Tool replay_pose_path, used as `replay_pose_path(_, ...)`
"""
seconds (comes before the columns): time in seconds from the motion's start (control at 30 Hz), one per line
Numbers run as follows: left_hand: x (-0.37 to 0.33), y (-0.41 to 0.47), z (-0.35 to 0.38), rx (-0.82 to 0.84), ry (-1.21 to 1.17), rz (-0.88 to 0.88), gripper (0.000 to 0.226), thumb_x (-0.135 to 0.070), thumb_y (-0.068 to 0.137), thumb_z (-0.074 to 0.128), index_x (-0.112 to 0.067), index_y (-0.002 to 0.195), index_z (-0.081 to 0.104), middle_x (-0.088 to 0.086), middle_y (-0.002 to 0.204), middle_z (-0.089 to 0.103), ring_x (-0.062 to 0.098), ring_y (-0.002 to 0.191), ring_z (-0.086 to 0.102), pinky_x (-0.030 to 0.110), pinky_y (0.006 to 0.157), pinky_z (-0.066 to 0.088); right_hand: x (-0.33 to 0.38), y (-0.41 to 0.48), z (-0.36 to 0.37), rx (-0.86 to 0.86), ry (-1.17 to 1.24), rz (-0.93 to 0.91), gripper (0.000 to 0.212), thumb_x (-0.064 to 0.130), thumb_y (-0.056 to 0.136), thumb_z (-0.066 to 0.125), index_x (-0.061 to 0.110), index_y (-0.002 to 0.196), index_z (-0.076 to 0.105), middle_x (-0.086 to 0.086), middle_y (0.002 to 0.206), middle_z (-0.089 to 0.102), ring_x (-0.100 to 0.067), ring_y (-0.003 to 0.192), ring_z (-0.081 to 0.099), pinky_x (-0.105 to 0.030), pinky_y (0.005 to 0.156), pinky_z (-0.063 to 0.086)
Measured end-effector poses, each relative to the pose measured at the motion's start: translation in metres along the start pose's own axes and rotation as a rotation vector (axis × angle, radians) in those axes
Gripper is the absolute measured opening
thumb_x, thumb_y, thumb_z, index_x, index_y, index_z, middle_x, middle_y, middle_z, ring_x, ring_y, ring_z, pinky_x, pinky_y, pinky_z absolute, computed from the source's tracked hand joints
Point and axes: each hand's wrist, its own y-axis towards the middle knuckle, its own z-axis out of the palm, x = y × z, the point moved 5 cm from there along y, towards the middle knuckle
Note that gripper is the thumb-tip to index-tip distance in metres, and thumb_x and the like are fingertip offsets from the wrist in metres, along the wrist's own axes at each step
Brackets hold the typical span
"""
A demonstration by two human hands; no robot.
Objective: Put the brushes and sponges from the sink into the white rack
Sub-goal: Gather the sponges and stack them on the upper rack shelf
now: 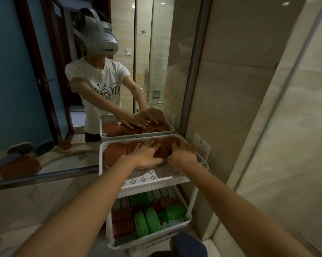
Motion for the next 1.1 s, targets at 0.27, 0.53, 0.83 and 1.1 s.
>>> replay_pose_path(0.27,-0.019,-0.045,-0.037,-0.514,-0.451,-0.099,0.032,-0.011,0.093,0.045,-0.007,0.122,0.056,0.013,0.127,0.052,0.026,0.120,0.048,0.034,0.099,0.039,0.001,-0.066,-0.005,-0.585,0.455,-0.288,0.033,0.002,0.072,0.049,0.003,0.101,0.065,-0.017,0.113,0.059,-0.035,0.107,0.054,-0.041,0.089,0.045)
replay_pose_path(0.53,-0.061,-0.148,0.038,-0.826,-0.764,-0.092,0.017,-0.006,0.089,0.047,-0.010,0.088,0.063,0.007,0.094,0.061,0.015,0.083,0.055,0.019,0.070,0.042,-0.003,-0.157,0.103,-0.641,0.876,-0.265,0.026,0.004,0.072,0.044,0.010,0.097,0.047,-0.019,0.100,0.053,-0.020,0.088,0.049,-0.024,0.074,0.039)
replay_pose_path(0.83,-0.029,-0.188,0.219,-0.164,-0.714,-0.547,0.025,-0.013,0.094,0.043,-0.007,0.112,0.060,0.011,0.114,0.065,0.027,0.107,0.059,0.025,0.081,0.041,-0.009,-0.162,0.265,0.413,0.303,-0.151,0.075,0.022,0.085,0.059,0.009,0.146,0.017,-0.010,0.156,0.011,-0.029,0.146,0.008,-0.047,0.116,0.024)
replay_pose_path(1.1,-0.005,-0.213,0.265,-0.048,-0.705,-0.629,0.023,-0.011,0.090,0.050,-0.005,0.109,0.062,0.016,0.110,0.065,0.030,0.103,0.061,0.034,0.088,0.049,-0.010,-0.163,0.287,0.445,0.119,-0.187,0.057,0.024,0.084,0.062,0.008,0.132,0.034,-0.014,0.138,0.039,-0.033,0.133,0.033,-0.046,0.109,0.027)
